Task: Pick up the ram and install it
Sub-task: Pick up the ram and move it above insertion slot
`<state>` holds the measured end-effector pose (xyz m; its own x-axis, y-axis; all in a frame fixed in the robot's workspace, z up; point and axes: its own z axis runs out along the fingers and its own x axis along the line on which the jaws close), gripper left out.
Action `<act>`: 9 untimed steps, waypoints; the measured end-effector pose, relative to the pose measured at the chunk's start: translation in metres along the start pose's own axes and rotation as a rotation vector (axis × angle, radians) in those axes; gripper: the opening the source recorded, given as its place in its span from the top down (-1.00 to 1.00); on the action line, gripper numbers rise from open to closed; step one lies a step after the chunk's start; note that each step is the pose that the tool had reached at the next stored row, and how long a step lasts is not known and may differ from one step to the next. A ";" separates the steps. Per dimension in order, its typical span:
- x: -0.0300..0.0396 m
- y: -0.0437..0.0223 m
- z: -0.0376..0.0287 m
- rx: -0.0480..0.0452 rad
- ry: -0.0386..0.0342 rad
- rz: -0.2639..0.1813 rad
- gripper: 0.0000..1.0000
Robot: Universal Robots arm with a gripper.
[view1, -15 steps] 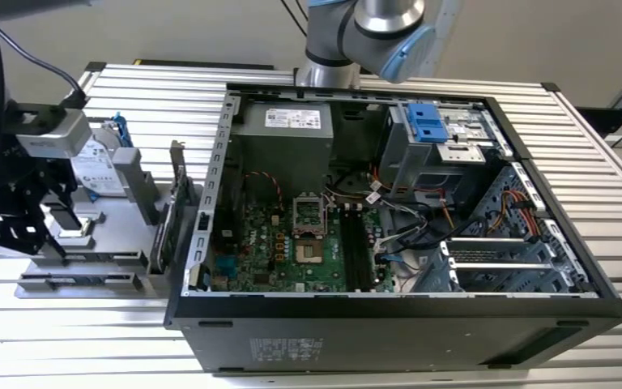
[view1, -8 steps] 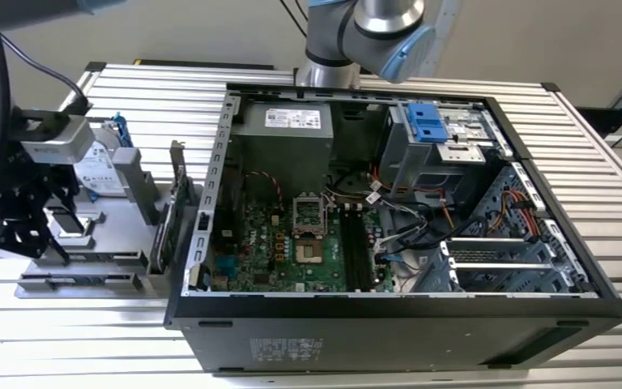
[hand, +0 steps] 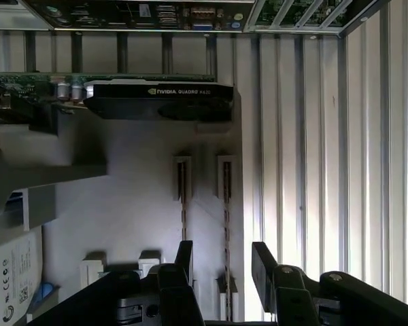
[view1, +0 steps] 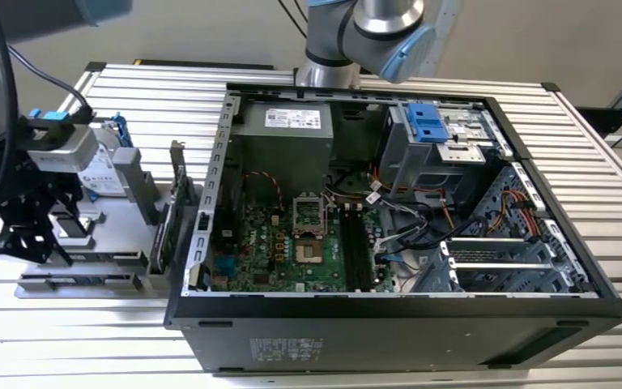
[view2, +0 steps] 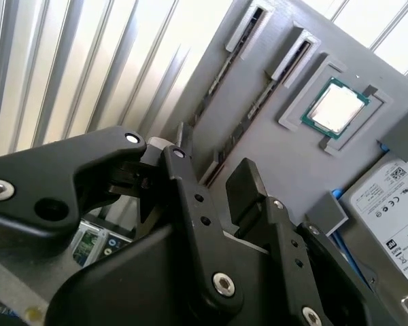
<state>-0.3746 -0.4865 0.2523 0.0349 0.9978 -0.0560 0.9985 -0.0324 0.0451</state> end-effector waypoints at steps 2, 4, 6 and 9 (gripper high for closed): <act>0.0001 -0.0001 0.0022 0.0000 -0.0001 0.000 -1.00; 0.0003 -0.0003 0.0040 0.0000 0.0000 -0.001 -1.00; 0.0003 -0.0005 0.0061 -0.0001 0.0000 -0.004 -1.00; 0.0004 -0.0008 0.0089 0.0005 0.0001 -0.016 -1.00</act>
<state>-0.3750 -0.4865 0.2433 0.0192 0.9982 -0.0566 0.9989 -0.0167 0.0437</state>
